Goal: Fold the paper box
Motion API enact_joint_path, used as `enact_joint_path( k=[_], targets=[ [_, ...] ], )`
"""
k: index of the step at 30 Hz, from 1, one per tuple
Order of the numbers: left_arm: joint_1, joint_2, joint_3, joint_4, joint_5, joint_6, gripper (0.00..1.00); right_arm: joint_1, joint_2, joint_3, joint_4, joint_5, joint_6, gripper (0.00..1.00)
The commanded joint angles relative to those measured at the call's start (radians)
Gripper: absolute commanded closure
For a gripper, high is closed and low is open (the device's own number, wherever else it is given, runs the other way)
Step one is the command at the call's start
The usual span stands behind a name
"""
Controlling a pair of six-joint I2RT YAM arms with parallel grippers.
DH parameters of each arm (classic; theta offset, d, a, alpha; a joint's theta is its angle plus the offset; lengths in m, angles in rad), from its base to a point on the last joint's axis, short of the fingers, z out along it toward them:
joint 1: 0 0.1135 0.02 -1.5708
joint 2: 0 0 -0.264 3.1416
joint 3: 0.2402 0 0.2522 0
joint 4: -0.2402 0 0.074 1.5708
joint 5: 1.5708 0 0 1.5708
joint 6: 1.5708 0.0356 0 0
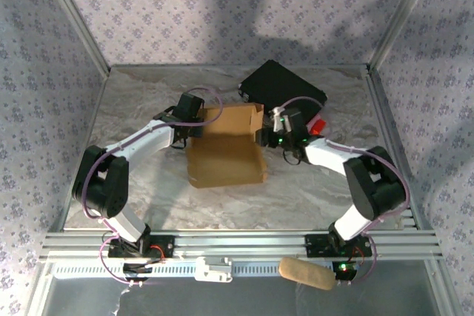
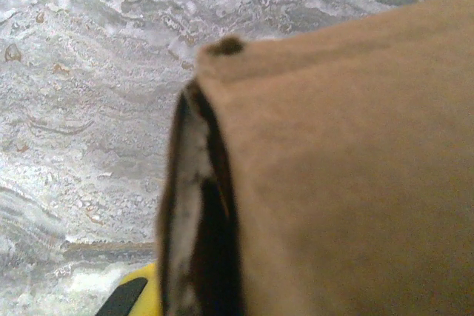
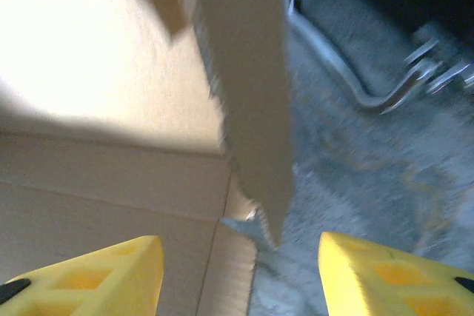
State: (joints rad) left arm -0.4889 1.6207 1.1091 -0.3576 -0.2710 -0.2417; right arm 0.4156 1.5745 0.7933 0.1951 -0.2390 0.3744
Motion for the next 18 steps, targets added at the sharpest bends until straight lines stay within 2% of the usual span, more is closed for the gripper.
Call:
enact_joint_path(
  k=[1,7,12,18],
  targets=[
    [-0.014,-0.034,-0.055,0.061,-0.017,0.04,1.0,-0.079,-0.04,-0.042,0.079,-0.162,0.061,0.41],
    [-0.053,-0.085,-0.202,0.233,-0.08,0.054,1.0,-0.119,0.015,-0.036,0.135,-0.186,0.077,0.51],
    [-0.099,-0.112,-0.302,0.354,-0.18,0.073,1.0,-0.143,0.054,-0.035,0.204,-0.247,0.076,0.52],
    [-0.125,-0.177,-0.423,0.496,-0.24,0.058,1.0,-0.151,0.037,-0.137,0.336,-0.36,0.026,0.54]
  ],
)
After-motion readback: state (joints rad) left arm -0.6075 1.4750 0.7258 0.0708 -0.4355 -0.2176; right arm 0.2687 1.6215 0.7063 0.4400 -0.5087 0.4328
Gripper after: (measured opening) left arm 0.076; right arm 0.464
